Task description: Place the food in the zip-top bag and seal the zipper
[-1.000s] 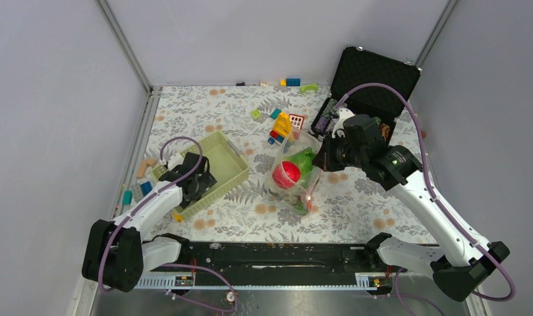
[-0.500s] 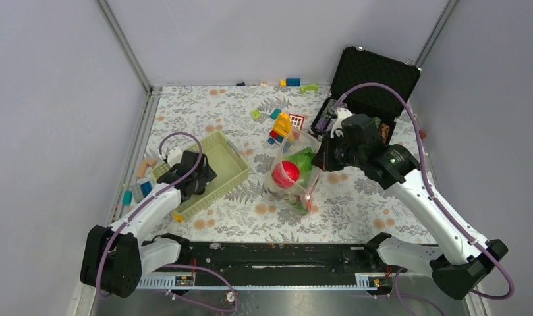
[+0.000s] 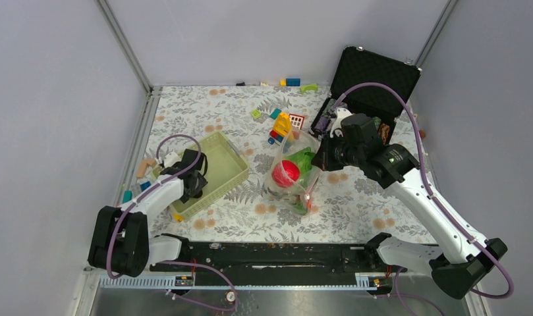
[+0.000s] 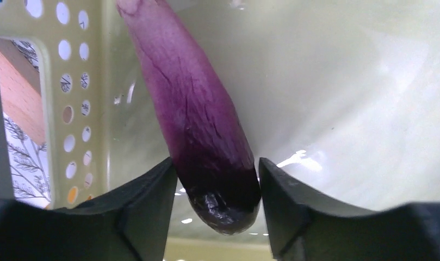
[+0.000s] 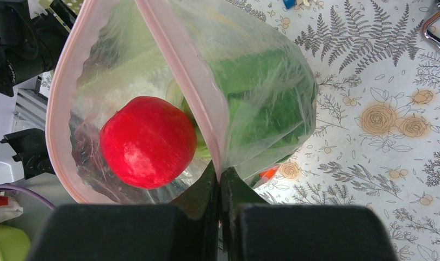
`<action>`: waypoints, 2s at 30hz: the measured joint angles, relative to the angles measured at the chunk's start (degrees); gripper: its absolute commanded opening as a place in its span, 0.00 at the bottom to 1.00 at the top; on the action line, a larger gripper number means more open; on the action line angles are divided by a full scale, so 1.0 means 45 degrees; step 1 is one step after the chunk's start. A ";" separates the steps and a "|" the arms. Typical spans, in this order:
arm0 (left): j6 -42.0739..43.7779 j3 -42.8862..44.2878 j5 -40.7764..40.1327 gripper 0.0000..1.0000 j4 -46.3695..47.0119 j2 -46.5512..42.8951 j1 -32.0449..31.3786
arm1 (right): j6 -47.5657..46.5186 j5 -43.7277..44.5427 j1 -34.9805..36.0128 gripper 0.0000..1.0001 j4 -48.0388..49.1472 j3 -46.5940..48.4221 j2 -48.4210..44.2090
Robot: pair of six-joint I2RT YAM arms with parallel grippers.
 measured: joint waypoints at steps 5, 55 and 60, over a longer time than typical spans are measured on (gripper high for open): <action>-0.0073 0.0223 0.0053 0.26 0.0097 0.0083 0.0034 | -0.0019 0.0015 0.0000 0.00 0.0000 0.0000 0.0000; 0.3424 0.3249 0.8519 0.00 1.1487 -0.3215 -0.9952 | 0.1865 -0.0413 0.0000 0.00 -0.3215 0.2817 0.1428; 0.3419 0.3415 0.6033 0.00 1.0909 -0.2574 -1.0671 | 0.2297 -0.0311 0.0000 0.00 -0.2871 0.2701 0.1331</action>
